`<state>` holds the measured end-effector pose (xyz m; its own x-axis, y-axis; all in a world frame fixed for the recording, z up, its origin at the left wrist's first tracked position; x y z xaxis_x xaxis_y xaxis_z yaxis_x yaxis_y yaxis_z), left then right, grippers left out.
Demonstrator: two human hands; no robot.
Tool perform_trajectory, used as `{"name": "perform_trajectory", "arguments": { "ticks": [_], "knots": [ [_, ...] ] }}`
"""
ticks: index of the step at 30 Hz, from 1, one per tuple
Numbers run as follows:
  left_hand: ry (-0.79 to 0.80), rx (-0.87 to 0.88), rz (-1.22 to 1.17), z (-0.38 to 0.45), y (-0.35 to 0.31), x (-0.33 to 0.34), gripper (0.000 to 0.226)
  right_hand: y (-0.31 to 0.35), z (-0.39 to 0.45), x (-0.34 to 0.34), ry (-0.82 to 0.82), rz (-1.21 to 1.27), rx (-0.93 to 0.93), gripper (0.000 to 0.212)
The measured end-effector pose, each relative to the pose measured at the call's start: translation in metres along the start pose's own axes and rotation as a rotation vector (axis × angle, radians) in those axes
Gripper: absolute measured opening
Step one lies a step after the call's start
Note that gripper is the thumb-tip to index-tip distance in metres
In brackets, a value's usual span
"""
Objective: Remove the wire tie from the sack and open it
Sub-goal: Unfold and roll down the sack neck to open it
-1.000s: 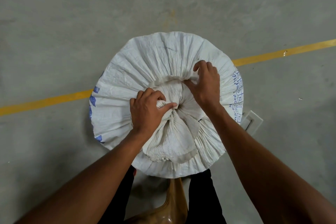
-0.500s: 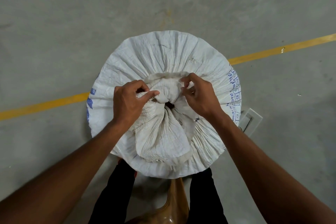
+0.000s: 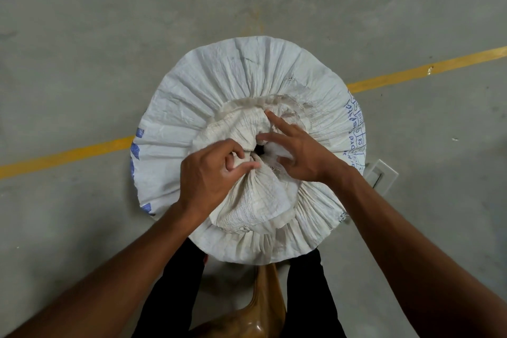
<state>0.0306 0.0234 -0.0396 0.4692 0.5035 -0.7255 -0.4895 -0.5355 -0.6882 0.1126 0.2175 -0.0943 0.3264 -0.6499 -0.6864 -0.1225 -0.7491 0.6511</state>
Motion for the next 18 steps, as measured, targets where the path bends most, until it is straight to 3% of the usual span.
{"name": "perform_trajectory", "arguments": {
  "ticks": [2, 5, 10, 18],
  "knots": [
    [0.165, 0.044, -0.163, -0.005, -0.008, 0.012, 0.037, -0.001, 0.002, -0.001, 0.013, -0.009, -0.018, 0.078],
    [0.346, -0.106, -0.261, -0.004, -0.002, 0.028, 0.049, -0.002, 0.001, -0.003, 0.031, -0.013, -0.03, 0.081],
    [0.446, -0.163, 0.099, 0.011, 0.029, 0.033, 0.08, -0.004, -0.003, -0.008, 0.044, -0.035, -0.032, 0.089],
    [0.662, 0.085, 0.525, 0.008, 0.043, 0.055, 0.093, -0.009, 0.0, -0.008, 0.059, -0.048, -0.038, 0.092]
  ]
}}
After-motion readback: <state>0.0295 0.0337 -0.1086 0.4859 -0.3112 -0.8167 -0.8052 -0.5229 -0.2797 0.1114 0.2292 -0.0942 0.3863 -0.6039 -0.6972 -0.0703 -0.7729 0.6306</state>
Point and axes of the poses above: each hand's wrist, its own z-axis towards the middle knuckle, its own x-axis out of the palm, y = z × x, the point moved 5 cm from there along z, towards the middle knuckle, and after that the axes turned 4 degrees about y, right-handed, at the moved point
